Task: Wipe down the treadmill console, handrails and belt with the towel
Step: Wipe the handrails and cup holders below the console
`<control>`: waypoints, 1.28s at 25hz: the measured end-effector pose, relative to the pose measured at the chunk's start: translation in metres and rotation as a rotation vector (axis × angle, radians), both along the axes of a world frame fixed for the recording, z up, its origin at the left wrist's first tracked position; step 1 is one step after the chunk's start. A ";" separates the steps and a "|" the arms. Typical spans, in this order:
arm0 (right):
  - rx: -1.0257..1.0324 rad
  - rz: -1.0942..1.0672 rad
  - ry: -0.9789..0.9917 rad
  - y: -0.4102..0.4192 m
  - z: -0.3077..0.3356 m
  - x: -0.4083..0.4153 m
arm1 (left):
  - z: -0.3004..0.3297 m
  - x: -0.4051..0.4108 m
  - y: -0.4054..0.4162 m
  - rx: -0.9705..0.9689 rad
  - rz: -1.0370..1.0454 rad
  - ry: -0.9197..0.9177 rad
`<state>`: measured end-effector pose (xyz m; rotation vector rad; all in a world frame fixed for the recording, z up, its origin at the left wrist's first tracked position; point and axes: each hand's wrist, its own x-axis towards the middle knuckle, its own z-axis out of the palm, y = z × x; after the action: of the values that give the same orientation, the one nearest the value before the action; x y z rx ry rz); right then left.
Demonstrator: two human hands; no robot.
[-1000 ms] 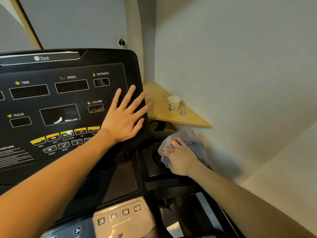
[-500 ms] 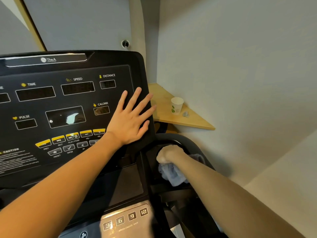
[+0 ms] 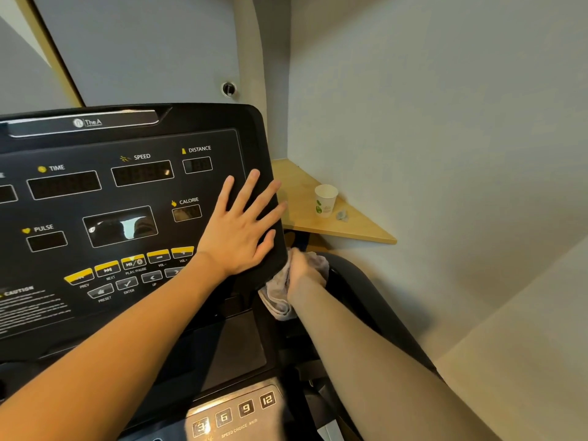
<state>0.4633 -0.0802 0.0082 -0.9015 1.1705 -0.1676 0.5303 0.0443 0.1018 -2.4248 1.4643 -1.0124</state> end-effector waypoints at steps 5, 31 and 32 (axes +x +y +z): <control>-0.315 0.520 0.071 -0.006 -0.002 -0.029 | -0.002 -0.002 0.000 -0.005 -0.008 -0.014; -1.524 1.339 0.079 0.002 0.020 -0.192 | -0.079 -0.099 0.029 -0.135 -0.062 0.482; -1.607 1.340 0.101 0.003 0.019 -0.195 | -0.088 -0.108 0.036 -0.140 -0.052 0.528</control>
<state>0.2680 -0.0772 0.0268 -2.9086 0.0552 0.0964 0.4224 0.0803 0.0142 -2.9232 1.6504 -0.5100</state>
